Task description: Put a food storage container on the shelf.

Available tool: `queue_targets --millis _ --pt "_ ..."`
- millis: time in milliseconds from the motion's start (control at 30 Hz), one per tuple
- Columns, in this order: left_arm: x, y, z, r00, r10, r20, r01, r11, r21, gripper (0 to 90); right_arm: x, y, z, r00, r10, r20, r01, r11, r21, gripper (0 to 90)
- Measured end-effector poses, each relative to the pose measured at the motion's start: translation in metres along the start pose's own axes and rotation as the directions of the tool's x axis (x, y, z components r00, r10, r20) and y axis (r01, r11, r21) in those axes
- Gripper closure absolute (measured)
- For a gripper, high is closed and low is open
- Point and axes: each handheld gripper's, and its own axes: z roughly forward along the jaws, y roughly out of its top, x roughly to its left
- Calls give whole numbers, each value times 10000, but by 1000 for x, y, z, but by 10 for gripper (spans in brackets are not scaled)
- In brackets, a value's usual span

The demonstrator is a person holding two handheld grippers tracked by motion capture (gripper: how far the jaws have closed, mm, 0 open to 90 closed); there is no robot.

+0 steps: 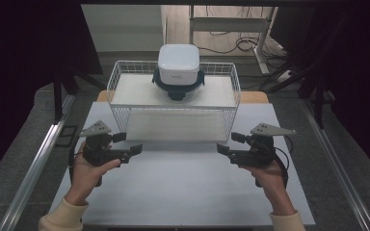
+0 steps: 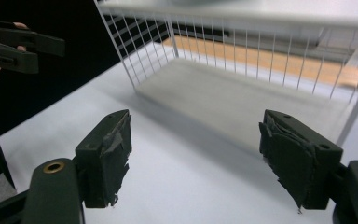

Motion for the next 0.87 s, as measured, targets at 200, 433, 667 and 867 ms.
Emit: queue_targets --millis 200,433,667,867 --pt "3 -32 5 9997 -175 -181 184 9986 499 184 -6 -34 -2 9995 278 178 -286 9984 479 243" --pt "10 -56 13 9985 -319 -437 367 9929 1132 173 -11 -63 0 9981 399 472 -451 9923 1150 237" --pt "12 -59 13 9977 -350 -575 414 9924 1155 169 -12 -70 4 9979 299 570 -373 9904 1331 224" --pt "15 -62 15 9970 -439 -640 519 9904 1284 168 -12 -71 4 9978 165 646 -247 9915 1275 207"
